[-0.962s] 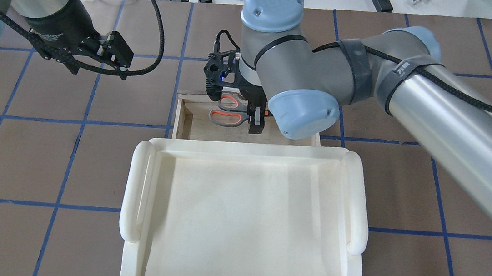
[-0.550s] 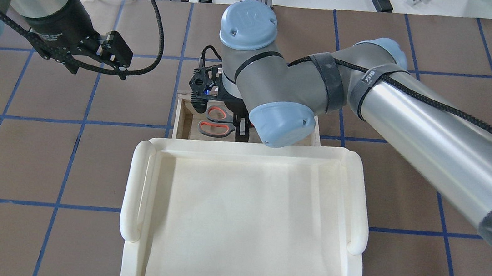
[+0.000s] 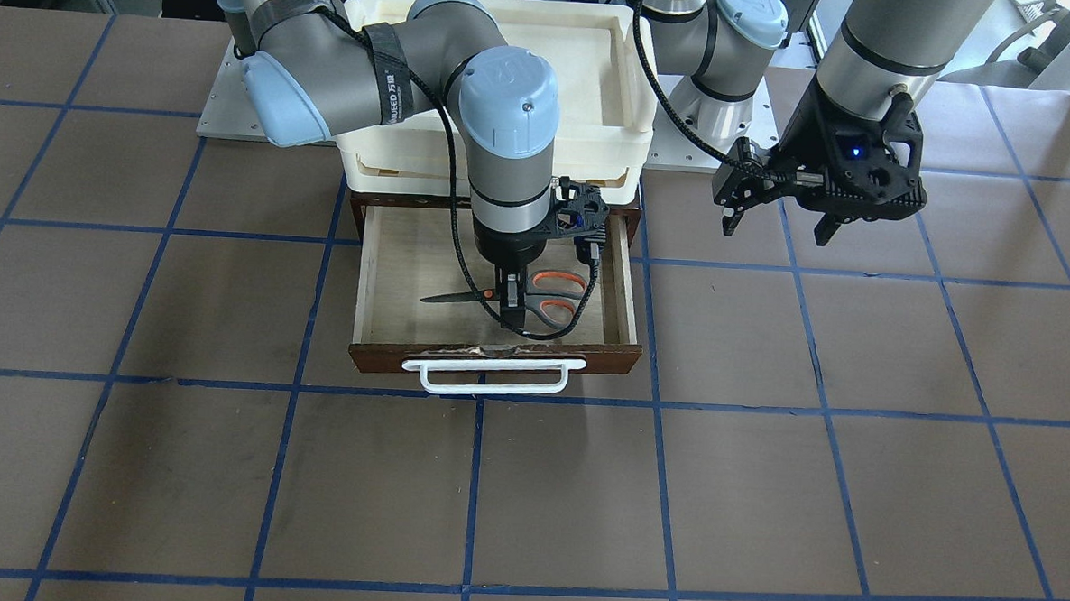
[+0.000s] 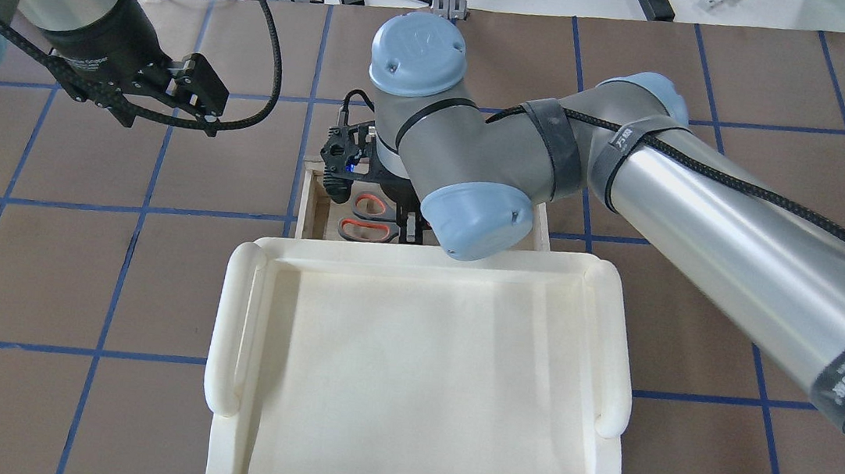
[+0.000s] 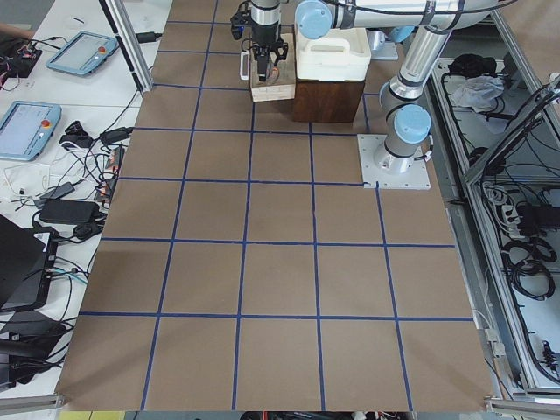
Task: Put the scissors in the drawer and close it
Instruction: 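Open the right gripper and raise it away from the drawer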
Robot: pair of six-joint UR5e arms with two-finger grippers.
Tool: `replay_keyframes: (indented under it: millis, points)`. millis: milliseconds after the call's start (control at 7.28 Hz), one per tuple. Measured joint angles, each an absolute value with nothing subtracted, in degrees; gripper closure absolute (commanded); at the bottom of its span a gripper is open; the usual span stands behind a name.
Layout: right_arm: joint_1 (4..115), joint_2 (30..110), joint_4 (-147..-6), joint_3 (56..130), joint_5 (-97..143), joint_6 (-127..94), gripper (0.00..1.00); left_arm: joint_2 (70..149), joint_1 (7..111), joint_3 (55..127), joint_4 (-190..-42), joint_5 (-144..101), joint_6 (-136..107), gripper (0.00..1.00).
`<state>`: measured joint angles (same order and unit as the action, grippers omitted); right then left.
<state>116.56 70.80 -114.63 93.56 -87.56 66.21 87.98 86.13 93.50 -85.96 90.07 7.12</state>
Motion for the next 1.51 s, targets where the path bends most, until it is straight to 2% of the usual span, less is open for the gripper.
replay_keyframes:
  millis: [550,962,1512]
  points:
    - [116.63,71.04,-114.65,93.5,-87.89,64.47,0.0,88.06,86.1,93.43,-85.78,90.05,7.12,0.0]
    - [115.71,72.5,-114.25,90.12,-88.93,58.08,0.0,88.35,85.87,93.35,-85.0,90.06,7.12,0.0]
    - [103.86,83.63,-102.45,88.77,-89.16,44.4,0.0,88.48,85.7,93.0,-85.44,90.19,6.96,0.0]
